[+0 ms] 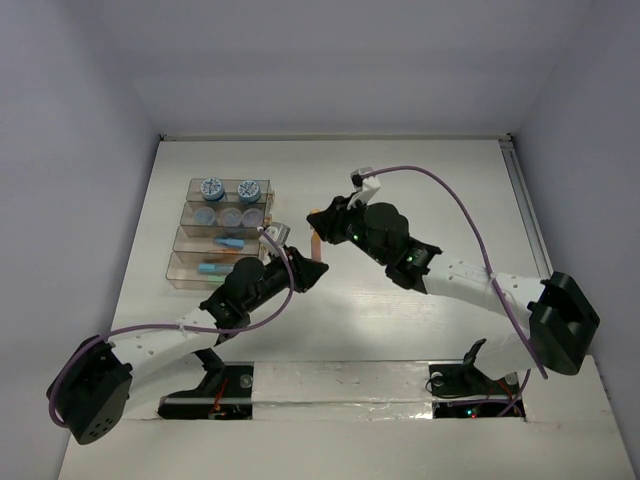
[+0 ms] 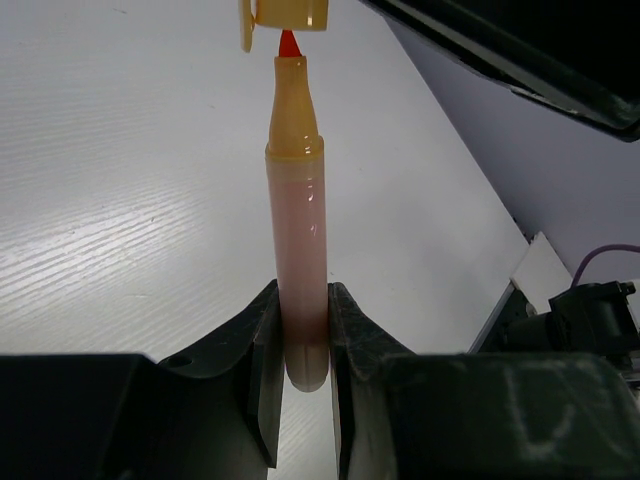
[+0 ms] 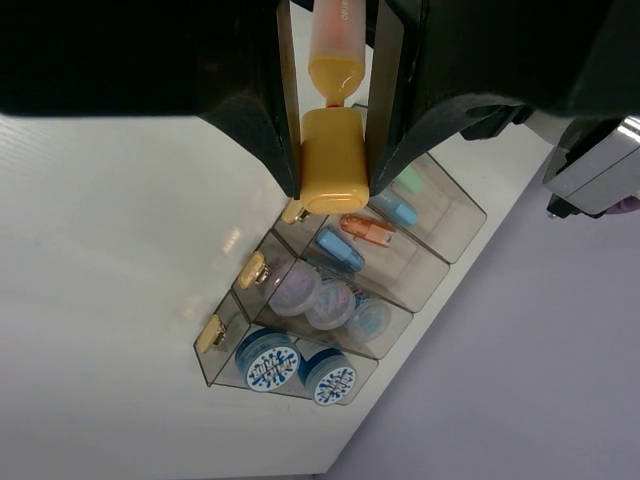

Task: Sort the stationery into containers
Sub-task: Close the pen cap on the pen.

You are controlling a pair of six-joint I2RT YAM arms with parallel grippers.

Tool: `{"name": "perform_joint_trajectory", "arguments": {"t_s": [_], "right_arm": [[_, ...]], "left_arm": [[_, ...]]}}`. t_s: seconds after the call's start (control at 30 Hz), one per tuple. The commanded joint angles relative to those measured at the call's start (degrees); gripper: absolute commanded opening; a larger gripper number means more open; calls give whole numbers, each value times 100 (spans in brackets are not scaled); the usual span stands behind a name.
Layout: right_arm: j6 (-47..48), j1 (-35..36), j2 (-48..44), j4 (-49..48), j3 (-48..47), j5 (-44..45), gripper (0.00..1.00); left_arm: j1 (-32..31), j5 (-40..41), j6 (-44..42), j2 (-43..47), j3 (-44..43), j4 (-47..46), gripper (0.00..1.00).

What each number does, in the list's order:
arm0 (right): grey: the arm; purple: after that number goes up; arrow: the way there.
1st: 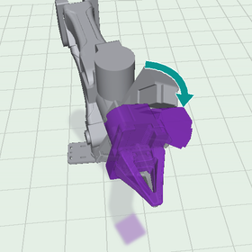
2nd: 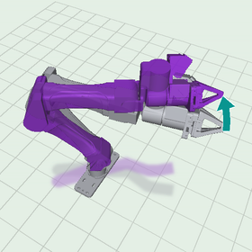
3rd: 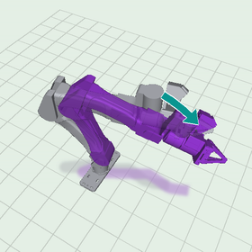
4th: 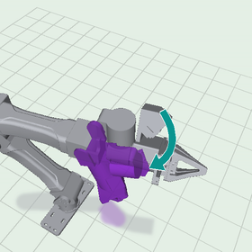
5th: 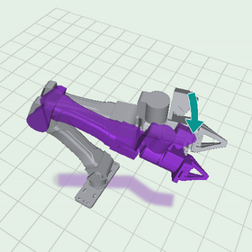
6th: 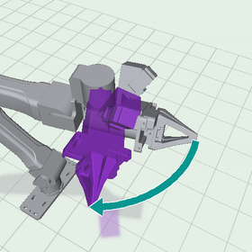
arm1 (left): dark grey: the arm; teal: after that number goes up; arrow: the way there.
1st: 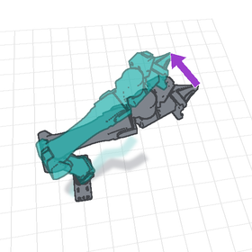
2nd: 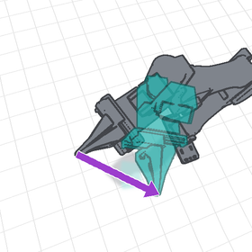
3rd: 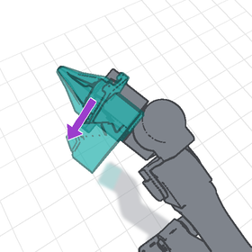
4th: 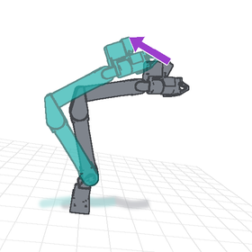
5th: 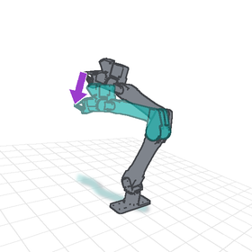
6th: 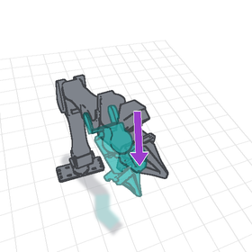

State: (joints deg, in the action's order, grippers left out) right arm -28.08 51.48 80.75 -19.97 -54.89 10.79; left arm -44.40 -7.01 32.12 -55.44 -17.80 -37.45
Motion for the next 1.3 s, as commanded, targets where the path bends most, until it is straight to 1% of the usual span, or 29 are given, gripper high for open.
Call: {"name": "perform_joint_trajectory", "arguments": {"t_s": [0.0,0.33,0.57,0.77,1.0,1.1,1.17,1.2,1.27], "right_arm": [[30,90,37,-174,-136,187,9],[30,195,116,107,-276,204,9],[100,458,134,485,-434,503,9],[74,564,178,537,-443,512,9],[65,617,169,661,-364,635,8],[4,617,143,678,-294,557,8],[-31,669,116,678,-232,512,6],[-31,670,108,687,-224,469,1],[-66,740,108,713,-153,407,0]], "left_arm": [[2,68,-92,165,-241,-192,0],[2,199,-109,209,-232,-140,0],[2,560,-259,288,-382,221,0],[2,577,-311,306,-443,247,0],[2,648,-355,490,-461,396,0],[2,648,-399,595,-470,458,0],[2,674,-417,631,-487,502,0],[2,822,-443,674,-505,546,0],[2,859,-470,745,-540,598,0]]}}
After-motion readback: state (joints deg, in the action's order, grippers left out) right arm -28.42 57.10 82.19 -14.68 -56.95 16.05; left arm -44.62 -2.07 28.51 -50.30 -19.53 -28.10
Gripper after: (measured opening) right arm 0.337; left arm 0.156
